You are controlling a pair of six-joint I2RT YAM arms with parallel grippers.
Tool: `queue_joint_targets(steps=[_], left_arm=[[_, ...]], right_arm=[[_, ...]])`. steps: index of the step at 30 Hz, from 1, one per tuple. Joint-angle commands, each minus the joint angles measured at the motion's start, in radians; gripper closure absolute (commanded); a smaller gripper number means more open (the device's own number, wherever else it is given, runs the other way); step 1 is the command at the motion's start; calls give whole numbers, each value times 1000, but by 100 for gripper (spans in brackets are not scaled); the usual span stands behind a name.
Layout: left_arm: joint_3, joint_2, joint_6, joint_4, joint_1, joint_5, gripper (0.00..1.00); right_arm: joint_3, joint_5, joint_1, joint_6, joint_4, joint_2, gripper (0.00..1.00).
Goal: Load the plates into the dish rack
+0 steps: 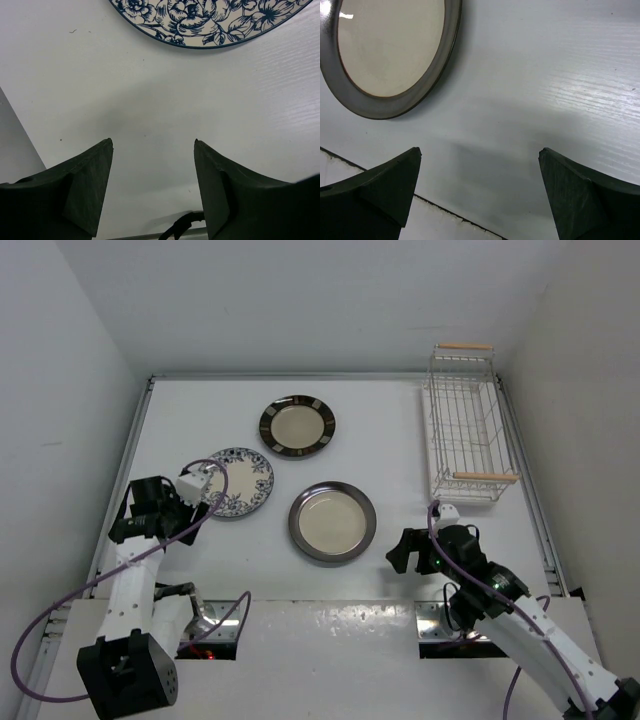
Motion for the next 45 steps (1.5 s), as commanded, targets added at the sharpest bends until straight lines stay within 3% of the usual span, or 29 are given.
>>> queue_joint_targets(steps=[1,4,6,8,12,13,14,16,17,18,20,22,25,32,35,36,38,39,45], left_arm=[[-3,-21,10,2,12,22,29],[9,-31,1,2,12,22,28],[50,-31,-22,2,12,13,8],[157,-16,-50,2,12,3,0],[432,96,-154,2,21,5,0],[487,125,-172,-10,21,27,0],[586,157,-183,-26,21,53,0],[659,252,-194,-38,21,123,0],[702,281,-205,-38,10,137,4],[716,338,-205,-38,-2,137,16],[716,384,-205,-38,-2,150,21],[701,433,-205,-38,-2,150,23],[646,479,-205,-38,-11,162,23],[601,541,-223,-9,-42,211,23],[612,564,-223,0,-62,220,23],[621,576,-223,0,-62,220,23],[632,587,-232,0,-71,220,23],[632,587,-232,0,-71,220,23],[641,596,-232,0,-103,220,23]], right_arm=[[1,36,6,19,10,11,0],[7,61,5,27,8,30,0],[19,90,6,25,10,54,0],[54,156,6,10,30,129,0],[212,207,5,-82,99,365,0],[326,201,3,-152,119,425,0],[367,189,8,-163,122,593,0],[511,39,-6,-206,125,693,0],[539,-21,-24,-222,149,826,6],[559,-72,-34,-237,163,859,18],[596,-132,-45,-213,230,979,41],[623,-144,-49,-165,255,1057,39],[616,-169,-71,-118,330,1165,27],[559,-207,-98,-114,401,1294,31],[516,-290,-101,-108,482,1318,50],[507,-315,-98,-93,504,1321,65],[499,-318,-101,-87,507,1321,84],[496,-309,-98,-79,496,1318,100],[574,-229,-129,-148,371,1187,100]])
